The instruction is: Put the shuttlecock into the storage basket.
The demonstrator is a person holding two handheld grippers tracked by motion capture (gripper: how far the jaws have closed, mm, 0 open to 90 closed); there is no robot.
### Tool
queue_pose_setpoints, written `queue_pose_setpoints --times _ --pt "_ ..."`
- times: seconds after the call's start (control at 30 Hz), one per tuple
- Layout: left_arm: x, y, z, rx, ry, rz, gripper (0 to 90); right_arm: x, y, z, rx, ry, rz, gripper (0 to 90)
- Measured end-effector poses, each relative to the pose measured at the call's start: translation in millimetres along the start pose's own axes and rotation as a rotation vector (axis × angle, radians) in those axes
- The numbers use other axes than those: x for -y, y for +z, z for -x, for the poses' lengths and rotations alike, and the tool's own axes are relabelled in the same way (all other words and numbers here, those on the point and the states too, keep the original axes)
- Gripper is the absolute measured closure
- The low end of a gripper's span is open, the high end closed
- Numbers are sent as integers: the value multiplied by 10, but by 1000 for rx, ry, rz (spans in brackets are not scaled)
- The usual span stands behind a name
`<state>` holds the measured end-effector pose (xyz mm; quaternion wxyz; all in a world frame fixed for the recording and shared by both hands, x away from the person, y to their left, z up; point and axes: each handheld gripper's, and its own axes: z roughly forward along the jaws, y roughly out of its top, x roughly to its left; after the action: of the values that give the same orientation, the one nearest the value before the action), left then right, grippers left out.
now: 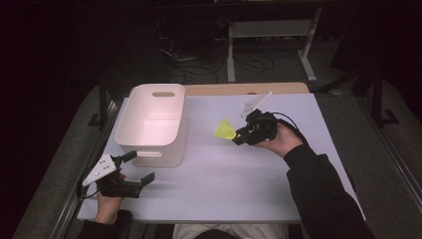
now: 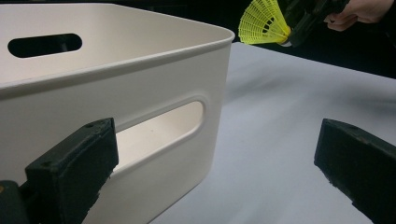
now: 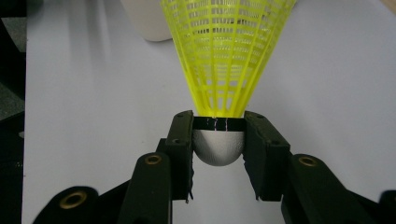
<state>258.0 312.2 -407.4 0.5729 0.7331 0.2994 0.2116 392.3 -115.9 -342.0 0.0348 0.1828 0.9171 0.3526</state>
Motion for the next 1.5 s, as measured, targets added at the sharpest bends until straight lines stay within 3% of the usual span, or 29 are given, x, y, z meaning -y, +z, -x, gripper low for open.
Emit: queue_pose_setpoints --times 1.5 --pt "0 2 0 0 -1 0 0 -423 -94 -100 2 -72 25 633"
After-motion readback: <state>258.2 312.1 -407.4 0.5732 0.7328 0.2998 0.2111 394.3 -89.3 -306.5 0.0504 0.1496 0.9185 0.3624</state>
